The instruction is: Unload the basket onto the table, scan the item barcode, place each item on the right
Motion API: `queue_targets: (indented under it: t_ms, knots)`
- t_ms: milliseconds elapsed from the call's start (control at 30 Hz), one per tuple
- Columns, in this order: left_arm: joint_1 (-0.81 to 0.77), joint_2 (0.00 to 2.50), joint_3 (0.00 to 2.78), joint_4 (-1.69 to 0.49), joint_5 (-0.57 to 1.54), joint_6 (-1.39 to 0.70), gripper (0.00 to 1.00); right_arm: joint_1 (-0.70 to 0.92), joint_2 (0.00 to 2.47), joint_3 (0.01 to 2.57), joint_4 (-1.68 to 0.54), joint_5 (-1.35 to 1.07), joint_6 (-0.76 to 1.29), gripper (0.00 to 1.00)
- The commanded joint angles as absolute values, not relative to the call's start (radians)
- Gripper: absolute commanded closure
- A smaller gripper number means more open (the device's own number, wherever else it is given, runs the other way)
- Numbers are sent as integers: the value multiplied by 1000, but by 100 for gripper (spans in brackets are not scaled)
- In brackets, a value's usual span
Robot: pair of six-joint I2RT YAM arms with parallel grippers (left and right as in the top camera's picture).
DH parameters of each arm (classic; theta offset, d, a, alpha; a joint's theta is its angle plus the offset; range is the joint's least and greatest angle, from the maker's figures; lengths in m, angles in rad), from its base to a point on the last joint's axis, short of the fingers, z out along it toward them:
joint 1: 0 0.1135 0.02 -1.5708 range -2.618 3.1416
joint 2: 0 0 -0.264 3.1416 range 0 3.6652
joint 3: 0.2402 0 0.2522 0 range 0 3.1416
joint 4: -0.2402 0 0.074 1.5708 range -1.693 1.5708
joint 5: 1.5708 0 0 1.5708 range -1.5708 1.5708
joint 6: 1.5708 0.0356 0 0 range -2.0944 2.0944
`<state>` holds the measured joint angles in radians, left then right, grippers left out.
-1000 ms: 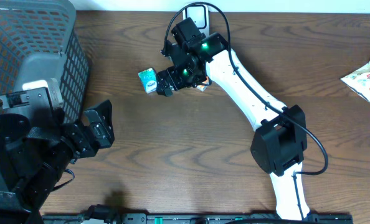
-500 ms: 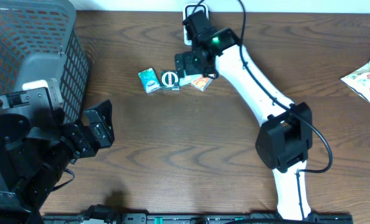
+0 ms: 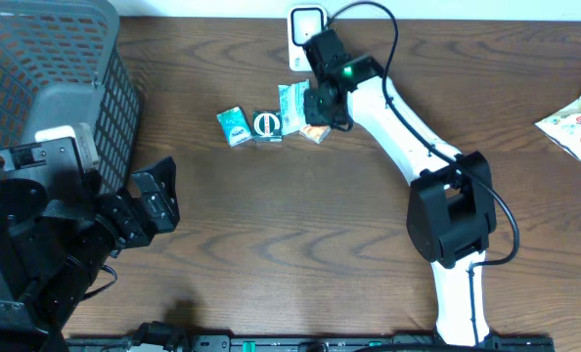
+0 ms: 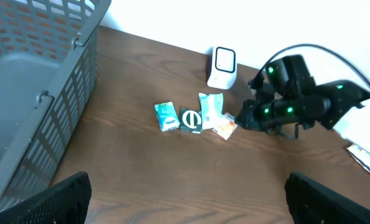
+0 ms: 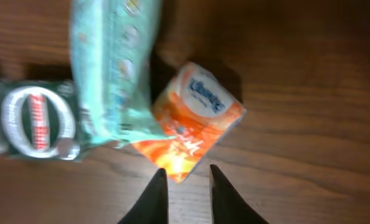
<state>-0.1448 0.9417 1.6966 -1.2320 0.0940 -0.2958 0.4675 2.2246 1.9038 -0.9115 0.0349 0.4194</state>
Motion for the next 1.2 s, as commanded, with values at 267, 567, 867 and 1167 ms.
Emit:
queue_targets:
  t_ms: [267,567,867,1167]
  knots:
    - [-141,942,1704,-1234,81,-305,2,450,2211,1792,-719,27,513,87]
    - [-141,942,1704,-1234,81,-305,2,451,2213,1715,-626,29,532,96]
    - [-141,942,1704,-1234,81,-305,2,450,2213,1641,-619,73,567,97]
    - [-141,942,1704,-1234,81,-305,2,417,2174,1644,-924,270,572,99]
